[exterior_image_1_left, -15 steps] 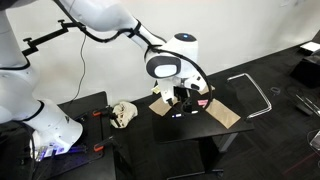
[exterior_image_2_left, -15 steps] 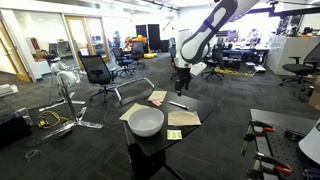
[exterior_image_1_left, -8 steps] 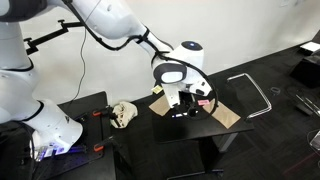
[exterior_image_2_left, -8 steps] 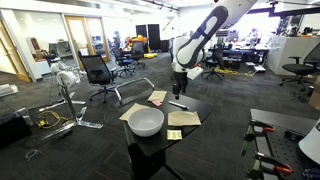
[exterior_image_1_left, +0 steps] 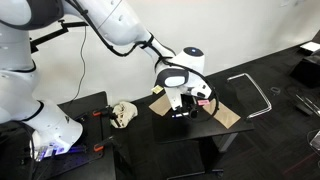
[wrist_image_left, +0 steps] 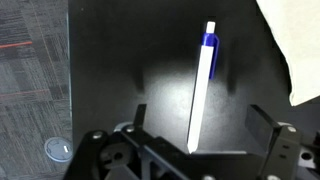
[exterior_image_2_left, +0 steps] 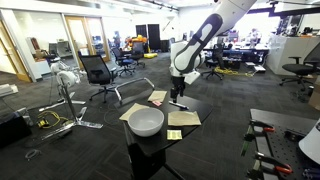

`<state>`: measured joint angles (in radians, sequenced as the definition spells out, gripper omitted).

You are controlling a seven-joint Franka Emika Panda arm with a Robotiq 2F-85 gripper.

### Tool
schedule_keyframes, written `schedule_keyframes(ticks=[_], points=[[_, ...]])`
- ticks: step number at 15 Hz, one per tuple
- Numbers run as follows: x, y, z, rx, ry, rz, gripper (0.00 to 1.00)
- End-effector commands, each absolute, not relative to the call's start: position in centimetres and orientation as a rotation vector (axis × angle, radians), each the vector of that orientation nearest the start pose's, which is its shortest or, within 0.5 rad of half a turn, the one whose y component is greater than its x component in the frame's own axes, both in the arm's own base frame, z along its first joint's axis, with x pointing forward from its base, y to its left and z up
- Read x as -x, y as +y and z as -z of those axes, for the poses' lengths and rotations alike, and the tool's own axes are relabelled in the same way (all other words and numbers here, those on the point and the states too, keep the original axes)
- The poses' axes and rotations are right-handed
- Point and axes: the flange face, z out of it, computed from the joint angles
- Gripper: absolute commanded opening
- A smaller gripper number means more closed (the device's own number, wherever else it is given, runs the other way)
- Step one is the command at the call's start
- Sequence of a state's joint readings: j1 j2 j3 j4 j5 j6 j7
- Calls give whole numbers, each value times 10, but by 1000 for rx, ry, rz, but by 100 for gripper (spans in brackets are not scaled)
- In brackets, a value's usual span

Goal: Pick up the pen from the table and put it in the grey bowl.

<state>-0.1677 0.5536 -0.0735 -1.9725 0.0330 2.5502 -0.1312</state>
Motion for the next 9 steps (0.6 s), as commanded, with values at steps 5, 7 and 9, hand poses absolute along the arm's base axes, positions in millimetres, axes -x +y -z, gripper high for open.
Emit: schedule_keyframes(ticks=[5,7,9], points=[[-615,-148,-174,3169,277,144,100],[-616,-147,-172,3172,283,159,76],[-617,-147,-170,3170,302,169,66]])
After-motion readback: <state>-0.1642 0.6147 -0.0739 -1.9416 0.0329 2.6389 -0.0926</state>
